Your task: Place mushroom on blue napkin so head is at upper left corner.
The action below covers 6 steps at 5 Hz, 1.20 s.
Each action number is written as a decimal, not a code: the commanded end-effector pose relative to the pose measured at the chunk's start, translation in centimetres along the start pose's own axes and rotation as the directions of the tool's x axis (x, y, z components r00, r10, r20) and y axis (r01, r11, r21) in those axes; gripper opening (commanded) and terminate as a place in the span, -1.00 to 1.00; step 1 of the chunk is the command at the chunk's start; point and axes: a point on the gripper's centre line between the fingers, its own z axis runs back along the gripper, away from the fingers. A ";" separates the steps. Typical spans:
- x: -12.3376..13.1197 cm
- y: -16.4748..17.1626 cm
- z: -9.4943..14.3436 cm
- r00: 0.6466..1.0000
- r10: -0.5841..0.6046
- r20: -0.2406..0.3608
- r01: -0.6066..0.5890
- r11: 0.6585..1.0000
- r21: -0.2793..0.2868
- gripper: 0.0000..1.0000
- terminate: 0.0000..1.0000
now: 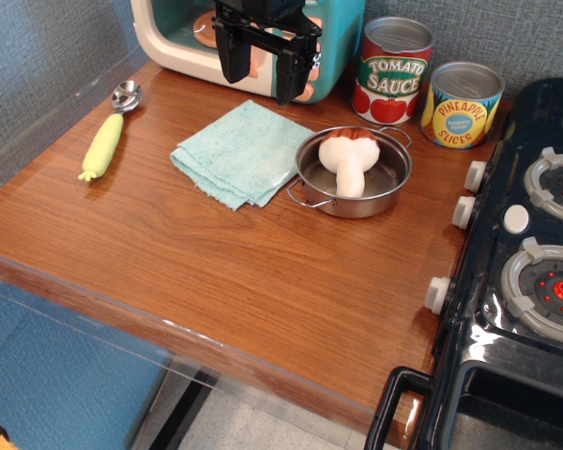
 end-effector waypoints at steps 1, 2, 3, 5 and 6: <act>0.0 0.0 0.0 1.000 0.000 0.000 0.000 1.000 0.000 1.00 -1.00; 1.3 -2.1 -0.2 0.999 -0.035 0.020 0.034 0.999 0.022 1.00 -1.00; 2.5 -4.2 -0.5 0.999 -0.042 0.017 0.041 0.998 0.041 1.00 -1.00; 4.7 -7.5 -1.2 0.997 0.063 0.050 -0.061 0.997 -0.042 1.00 -1.00; 5.0 -8.2 -2.1 0.995 0.100 0.027 -0.098 0.993 -0.067 1.00 -1.00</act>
